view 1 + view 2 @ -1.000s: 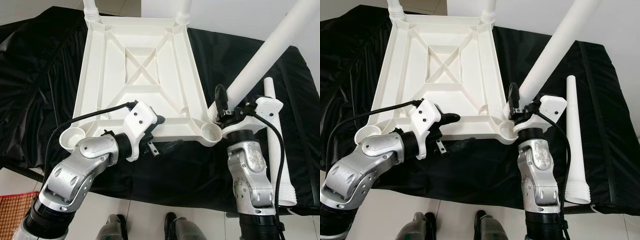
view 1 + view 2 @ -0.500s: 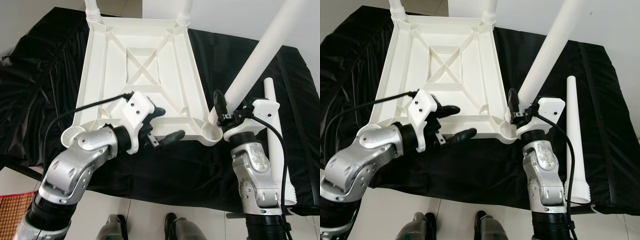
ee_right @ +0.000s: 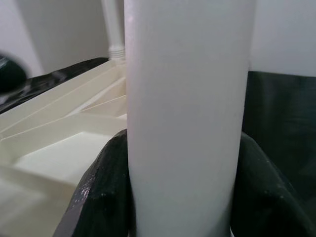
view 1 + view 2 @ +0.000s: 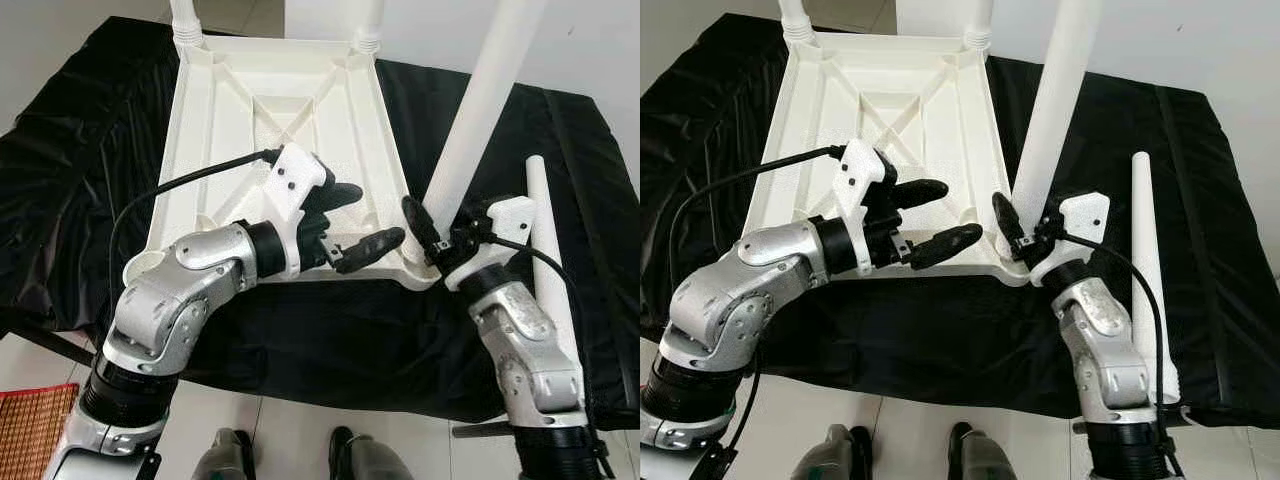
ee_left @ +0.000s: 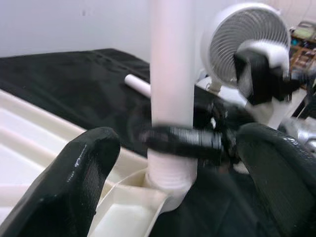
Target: Building children table
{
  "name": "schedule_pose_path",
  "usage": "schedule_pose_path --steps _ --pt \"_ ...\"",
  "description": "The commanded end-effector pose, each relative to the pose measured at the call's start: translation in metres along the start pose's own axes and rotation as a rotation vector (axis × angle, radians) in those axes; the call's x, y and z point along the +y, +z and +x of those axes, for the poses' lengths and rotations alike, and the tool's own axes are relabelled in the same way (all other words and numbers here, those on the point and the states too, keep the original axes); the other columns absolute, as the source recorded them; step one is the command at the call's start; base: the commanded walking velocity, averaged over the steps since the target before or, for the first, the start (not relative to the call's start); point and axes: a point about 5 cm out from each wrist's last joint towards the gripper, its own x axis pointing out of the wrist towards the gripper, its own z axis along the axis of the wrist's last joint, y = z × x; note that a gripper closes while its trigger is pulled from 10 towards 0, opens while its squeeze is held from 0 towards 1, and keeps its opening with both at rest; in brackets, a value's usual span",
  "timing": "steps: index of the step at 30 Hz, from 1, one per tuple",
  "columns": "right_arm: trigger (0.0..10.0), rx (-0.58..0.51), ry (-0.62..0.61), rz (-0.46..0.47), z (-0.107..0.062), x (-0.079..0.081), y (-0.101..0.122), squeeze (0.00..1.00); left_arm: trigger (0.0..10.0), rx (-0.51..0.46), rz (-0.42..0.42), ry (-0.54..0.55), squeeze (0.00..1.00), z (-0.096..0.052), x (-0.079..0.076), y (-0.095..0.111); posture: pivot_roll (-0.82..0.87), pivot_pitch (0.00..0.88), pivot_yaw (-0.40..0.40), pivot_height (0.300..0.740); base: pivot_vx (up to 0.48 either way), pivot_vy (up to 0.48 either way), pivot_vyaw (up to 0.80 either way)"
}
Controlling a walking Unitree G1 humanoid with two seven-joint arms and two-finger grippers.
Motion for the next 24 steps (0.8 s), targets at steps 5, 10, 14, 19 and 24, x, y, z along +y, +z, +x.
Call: schedule_pose_path --steps 5,10,14,19,24 --pt "10.0 0.022 0.129 0.011 -0.002 0.006 0.002 0.0 10.0 -0.015 -0.019 -0.08 0.0 0.006 -0.001 0.004 0.07 0.21 -0.048 0.74 0.0 0.0 0.0" --pt "10.0 0.037 0.206 0.007 -0.002 0.008 0.003 0.0 10.0 -0.024 -0.004 -0.111 0.0 0.013 0.0 0.009 0.08 0.197 -0.055 0.74 0.0 0.0 0.0" --pt "10.0 0.043 0.288 0.001 0.0 0.012 0.005 0.0 10.0 -0.016 0.019 -0.132 0.0 0.025 0.0 0.011 0.09 0.183 -0.063 0.74 0.0 0.0 0.0" --pt "10.0 0.054 0.329 -0.011 -0.001 0.014 0.005 0.0 10.0 -0.027 0.003 -0.137 0.0 0.032 0.002 0.015 0.08 0.166 -0.065 0.74 0.0 0.0 0.0" --pt "10.0 0.063 0.37 -0.016 -0.001 0.015 0.006 0.0 10.0 -0.033 -0.02 -0.146 0.0 0.039 0.004 0.018 0.08 0.16 -0.062 0.74 0.0 0.0 0.0"
